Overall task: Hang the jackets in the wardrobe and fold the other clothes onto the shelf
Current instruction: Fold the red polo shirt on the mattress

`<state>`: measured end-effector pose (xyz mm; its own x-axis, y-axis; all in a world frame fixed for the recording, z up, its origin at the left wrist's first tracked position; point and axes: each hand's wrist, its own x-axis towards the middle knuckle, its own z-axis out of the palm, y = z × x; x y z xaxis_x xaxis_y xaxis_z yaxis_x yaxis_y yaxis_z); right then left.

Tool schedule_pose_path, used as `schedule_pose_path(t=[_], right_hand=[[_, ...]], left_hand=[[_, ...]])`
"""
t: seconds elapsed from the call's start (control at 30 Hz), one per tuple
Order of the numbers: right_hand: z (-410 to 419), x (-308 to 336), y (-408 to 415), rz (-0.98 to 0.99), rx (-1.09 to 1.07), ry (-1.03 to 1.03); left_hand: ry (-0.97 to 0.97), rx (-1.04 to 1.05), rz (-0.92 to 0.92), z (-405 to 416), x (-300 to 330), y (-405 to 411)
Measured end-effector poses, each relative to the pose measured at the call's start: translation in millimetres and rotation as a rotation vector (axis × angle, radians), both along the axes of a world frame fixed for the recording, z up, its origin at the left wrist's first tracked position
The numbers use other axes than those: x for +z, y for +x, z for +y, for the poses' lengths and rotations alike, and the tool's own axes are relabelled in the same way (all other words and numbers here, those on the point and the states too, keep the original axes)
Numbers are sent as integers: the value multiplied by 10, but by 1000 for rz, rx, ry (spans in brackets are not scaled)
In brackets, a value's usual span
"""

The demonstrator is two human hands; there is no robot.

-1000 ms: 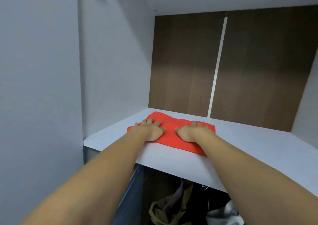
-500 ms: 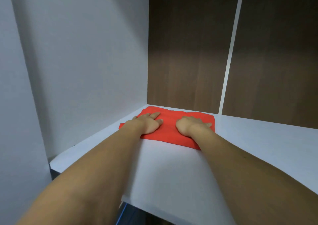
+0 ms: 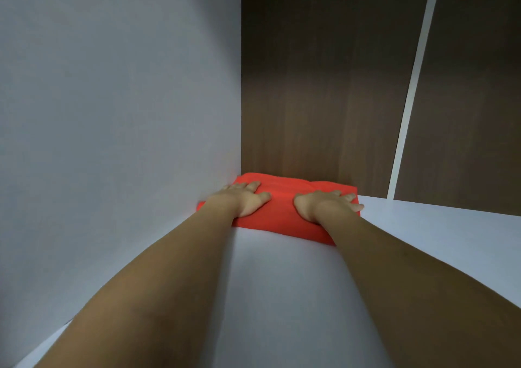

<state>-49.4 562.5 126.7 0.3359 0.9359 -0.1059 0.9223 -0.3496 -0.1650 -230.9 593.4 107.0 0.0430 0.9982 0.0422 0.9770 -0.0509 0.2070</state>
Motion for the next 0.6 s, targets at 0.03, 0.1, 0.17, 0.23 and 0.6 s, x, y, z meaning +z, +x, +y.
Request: schedule_pose_path(t=[0.03, 0.1, 0.17, 0.23, 0.6], right_hand=[[33, -3, 3, -3, -8, 1], [74, -15, 9, -11, -12, 2], [111, -21, 14, -17, -8, 12], [133, -19, 26, -13, -3, 13], [136, -46, 58, -36, 25, 46]], left_hand=[[-2, -5, -17, 47, 2, 3], [-10, -17, -54, 119, -6, -10], [-1, -19, -68, 160, -22, -22], [2, -16, -67, 172, -30, -27], [-11, -4, -30, 190, -43, -19]])
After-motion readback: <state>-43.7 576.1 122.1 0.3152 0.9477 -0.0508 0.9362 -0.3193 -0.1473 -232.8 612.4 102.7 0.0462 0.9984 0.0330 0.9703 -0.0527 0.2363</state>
